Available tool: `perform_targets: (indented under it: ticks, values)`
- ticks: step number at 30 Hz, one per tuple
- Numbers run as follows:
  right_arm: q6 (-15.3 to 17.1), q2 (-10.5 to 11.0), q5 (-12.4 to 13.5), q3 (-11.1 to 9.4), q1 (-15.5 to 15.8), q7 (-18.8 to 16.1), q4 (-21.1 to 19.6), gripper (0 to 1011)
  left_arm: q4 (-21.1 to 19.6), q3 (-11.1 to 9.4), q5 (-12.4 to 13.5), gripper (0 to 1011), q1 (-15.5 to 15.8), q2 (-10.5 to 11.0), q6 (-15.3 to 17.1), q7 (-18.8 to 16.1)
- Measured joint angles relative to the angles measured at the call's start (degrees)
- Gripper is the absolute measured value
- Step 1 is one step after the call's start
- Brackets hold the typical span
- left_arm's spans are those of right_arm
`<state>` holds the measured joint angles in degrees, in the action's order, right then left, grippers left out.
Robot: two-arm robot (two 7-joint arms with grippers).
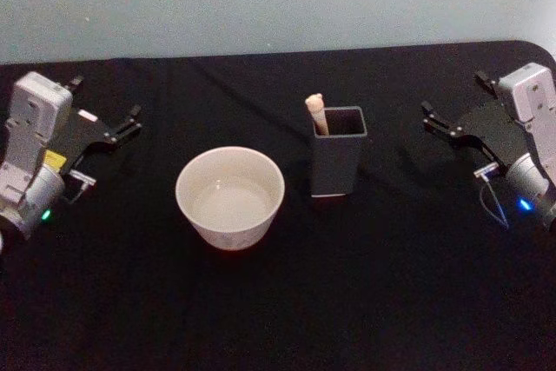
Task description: Pick up the stirring spoon with one hand, stir inside the cup, then place it back in its original position.
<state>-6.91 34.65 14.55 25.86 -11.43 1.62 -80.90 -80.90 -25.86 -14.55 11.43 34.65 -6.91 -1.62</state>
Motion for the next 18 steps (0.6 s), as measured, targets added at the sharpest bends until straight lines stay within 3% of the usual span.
perform_targets:
  ticks: [9,18]
  values:
    - [2.0,0.4,1.7,-1.7,1.2,-2.8,-3.1,1002,0.0,0.0,0.0,1001,0.0,0.0,0.0,0.0]
    - [9.9,1.4,7.8,-4.0,2.9,-9.1,-10.6,1002,0.0,0.0,0.0,1001,0.0,0.0,0.0,0.0]
